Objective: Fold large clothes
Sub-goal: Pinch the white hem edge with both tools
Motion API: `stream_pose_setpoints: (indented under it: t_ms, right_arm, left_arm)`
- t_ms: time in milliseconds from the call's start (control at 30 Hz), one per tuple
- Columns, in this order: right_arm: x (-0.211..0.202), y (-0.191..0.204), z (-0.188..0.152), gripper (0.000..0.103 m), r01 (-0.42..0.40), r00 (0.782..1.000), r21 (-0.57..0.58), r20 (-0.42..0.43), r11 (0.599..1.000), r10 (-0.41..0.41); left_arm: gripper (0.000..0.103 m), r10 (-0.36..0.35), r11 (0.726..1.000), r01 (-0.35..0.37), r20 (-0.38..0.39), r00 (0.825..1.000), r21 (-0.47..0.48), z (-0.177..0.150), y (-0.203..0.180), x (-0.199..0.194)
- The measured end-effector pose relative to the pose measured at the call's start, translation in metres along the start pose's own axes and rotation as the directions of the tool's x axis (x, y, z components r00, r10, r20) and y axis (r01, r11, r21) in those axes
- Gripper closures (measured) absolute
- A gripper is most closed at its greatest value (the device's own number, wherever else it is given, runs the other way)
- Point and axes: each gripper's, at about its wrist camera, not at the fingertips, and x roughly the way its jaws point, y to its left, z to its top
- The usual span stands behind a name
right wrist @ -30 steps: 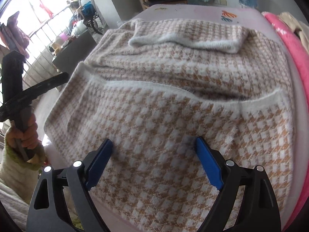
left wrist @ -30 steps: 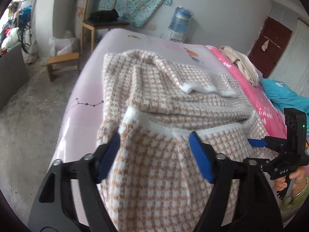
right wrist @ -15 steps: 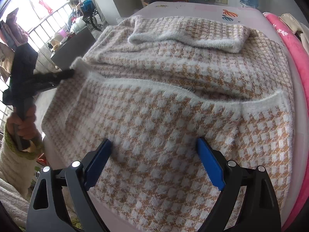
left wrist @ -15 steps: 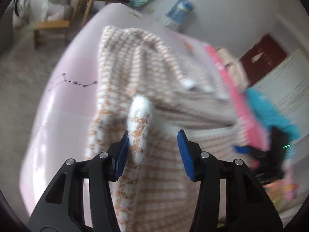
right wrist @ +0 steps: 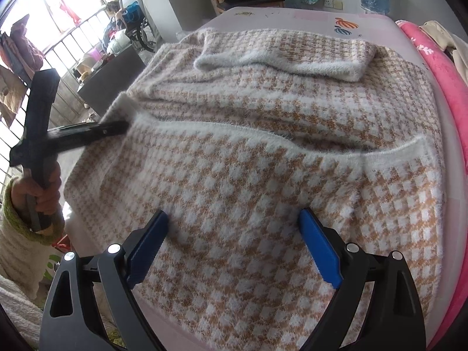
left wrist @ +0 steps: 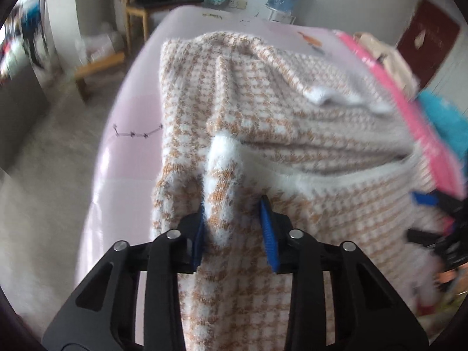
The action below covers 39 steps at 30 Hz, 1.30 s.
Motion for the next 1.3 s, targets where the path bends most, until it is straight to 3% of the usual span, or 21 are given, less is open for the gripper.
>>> stream_pose_setpoints:
  t_ms: [167,300,500,700,833,1000,1300]
  right_arm:
    - [-0.035,-0.022,-0.015,0.016,0.046,0.997,0.019,0.055,0.999,-0.047]
    - [-0.071,-0.06,-0.026,0.021,0.108,0.986,0.096,0.119,0.989,-0.12]
    - [-0.082,-0.112,-0.01,0.037,0.153,0.972,0.183,0.15,0.971,-0.182]
    - [-0.049,-0.138,0.012,0.056,0.138,0.982,0.194,0.1,0.971,-0.159]
    - [-0.042,-0.137,0.001,0.066,0.11,0.991,0.203,0.055,0.973,-0.123]
    - [-0.05,-0.124,-0.018,0.069,0.091,0.995,0.176,0.017,0.98,-0.096]
    - [-0.031,-0.122,0.001,0.073,0.169,0.985,0.138,0.009,0.976,-0.172]
  left_arm:
    - [0.071,0.168,0.98,-0.172,0.042,0.985,0.101,-0.005,-0.025,-0.001]
    - [0.072,0.218,0.968,-0.223,0.053,0.974,0.112,-0.005,-0.031,-0.001]
    - [0.072,0.242,0.963,-0.247,0.053,0.969,0.109,-0.006,-0.034,-0.002]
    - [0.074,0.273,0.95,-0.278,0.054,0.961,0.143,-0.005,-0.041,0.0]
    - [0.074,0.27,0.951,-0.275,0.053,0.961,0.138,-0.004,-0.041,0.0]
    - [0.074,0.267,0.955,-0.272,0.053,0.962,0.121,-0.004,-0.04,0.0]
    - [0.074,0.274,0.952,-0.28,0.061,0.96,0.123,-0.004,-0.04,0.001]
